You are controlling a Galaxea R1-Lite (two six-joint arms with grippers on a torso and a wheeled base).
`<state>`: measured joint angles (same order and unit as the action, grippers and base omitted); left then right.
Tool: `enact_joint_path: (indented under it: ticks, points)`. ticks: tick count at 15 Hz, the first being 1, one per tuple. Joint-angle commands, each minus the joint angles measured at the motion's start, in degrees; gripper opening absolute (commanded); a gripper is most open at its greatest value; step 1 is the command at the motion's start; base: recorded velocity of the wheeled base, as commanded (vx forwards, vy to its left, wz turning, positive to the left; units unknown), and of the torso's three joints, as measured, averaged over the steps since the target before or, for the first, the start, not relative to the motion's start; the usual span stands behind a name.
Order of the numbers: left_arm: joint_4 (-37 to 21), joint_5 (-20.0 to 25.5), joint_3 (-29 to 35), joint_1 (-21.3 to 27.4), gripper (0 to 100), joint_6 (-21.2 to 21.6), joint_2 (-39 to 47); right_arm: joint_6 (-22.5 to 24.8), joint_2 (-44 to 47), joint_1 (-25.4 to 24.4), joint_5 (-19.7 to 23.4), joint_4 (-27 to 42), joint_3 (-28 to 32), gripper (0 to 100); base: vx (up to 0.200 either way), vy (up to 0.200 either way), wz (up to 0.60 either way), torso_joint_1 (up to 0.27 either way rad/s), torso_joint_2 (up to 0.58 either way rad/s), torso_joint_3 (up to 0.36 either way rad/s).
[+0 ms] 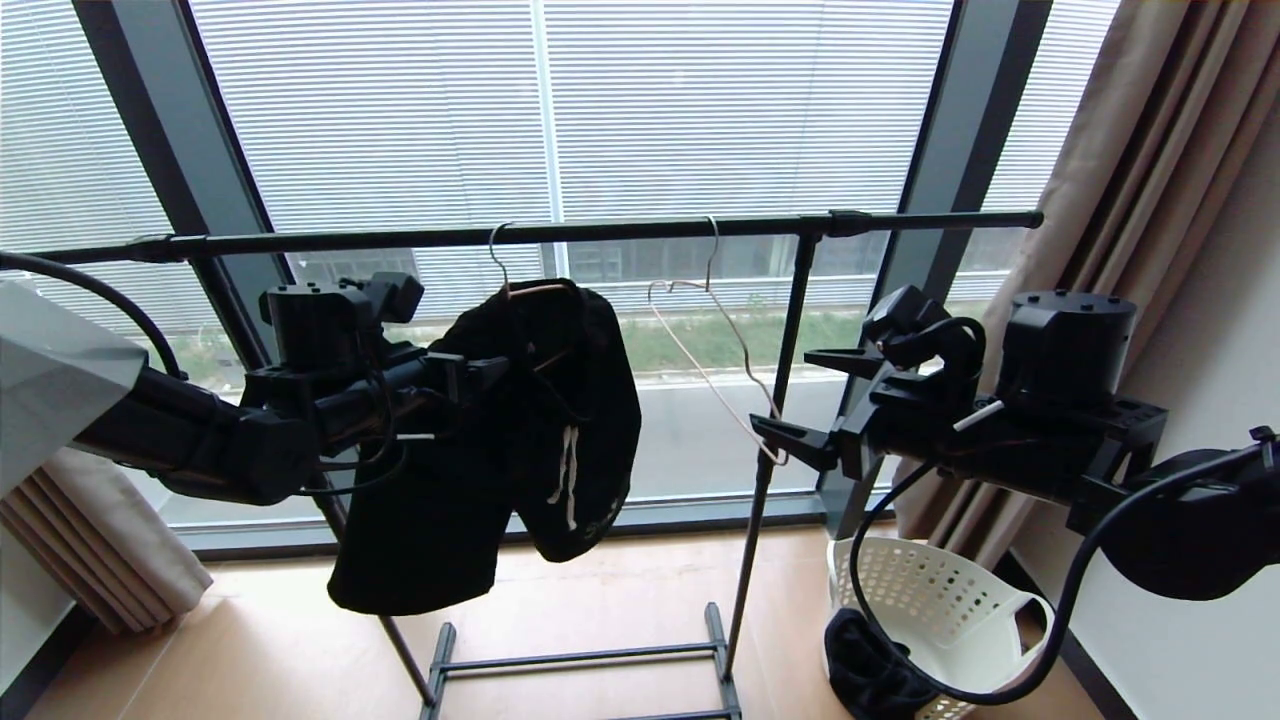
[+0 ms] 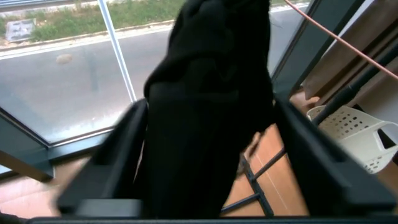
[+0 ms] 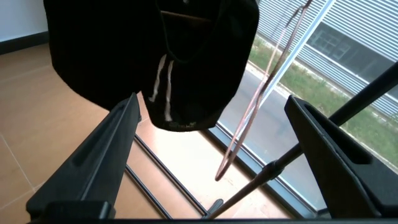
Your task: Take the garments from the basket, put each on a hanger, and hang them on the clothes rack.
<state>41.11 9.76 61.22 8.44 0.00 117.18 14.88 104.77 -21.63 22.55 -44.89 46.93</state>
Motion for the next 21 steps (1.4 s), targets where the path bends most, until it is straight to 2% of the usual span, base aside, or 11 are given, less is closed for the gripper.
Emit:
enact_joint_path:
  ticks: [1, 3, 7, 8, 11, 12, 13, 17, 20, 21]
  points:
    - [-0.24, -0.01, -3.39, 1.06, 100, 0.09, -4.41, -0.03, 0.0, -0.08, 0.04, -0.03, 0.0, 100, 0.0, 0.0, 0.0, 0.0, 0.0, 0.0]
    - [-0.5, -0.01, -8.22, 1.41, 100, 0.53, -9.51, -0.03, -0.53, 0.01, 0.12, -0.03, -0.09, 100, 0.0, 0.0, 0.0, 0.0, 0.0, 0.0]
    - [-1.38, -0.01, -21.41, 1.23, 100, 1.85, -25.15, -0.12, -5.01, 0.01, 0.12, -0.03, -2.72, 100, 0.0, 0.0, 0.0, 0.0, 0.0, 0.0]
    - [-1.47, -0.01, -24.39, 1.14, 100, 1.85, -28.41, -0.12, -7.21, 0.01, 0.12, -0.03, -4.31, 100, 0.0, 0.0, 0.0, 0.0, 0.0, 0.0]
    - [-1.38, 0.17, -39.95, 1.41, 100, 1.85, -43.0, -0.12, -19.51, -0.08, -1.72, 0.68, -13.27, 100, 0.0, 0.0, 0.0, 0.0, 0.0, 0.0]
    - [-1.38, 0.17, -41.97, 1.41, 100, 1.85, -44.93, -0.12, -21.01, -0.08, -2.43, 0.76, -14.68, 100, 0.0, 0.0, 0.0, 0.0, 0.0, 0.0]
    - [-1.38, 0.25, -47.51, 1.41, 100, 1.85, -51.08, -0.12, -25.84, -1.58, -5.85, 0.76, -19.78, 100, 0.0, 0.0, 0.0, 0.0, 0.0, 0.0]
    - [-1.47, 0.25, -57.35, 3.69, 100, 2.02, -65.14, -0.12, -36.39, -6.94, -16.66, 1.12, -31.73, 100, 0.0, 0.0, 0.0, 0.0, 0.0, 0.0]
    - [-1.47, -0.36, -61.22, 2.81, 100, 1.93, -71.82, -0.21, -41.84, -7.55, -21.41, 3.75, -37.35, 100, 0.0, 0.0, 0.0, 0.0, 0.0, 0.0]
    - [-3.49, -1.5, -61.22, 2.64, 100, 2.02, -74.55, -0.29, -43.68, -7.55, -22.64, 5.51, -38.85, 100, 0.0, 0.0, 0.0, 0.0, 0.0, 0.0]
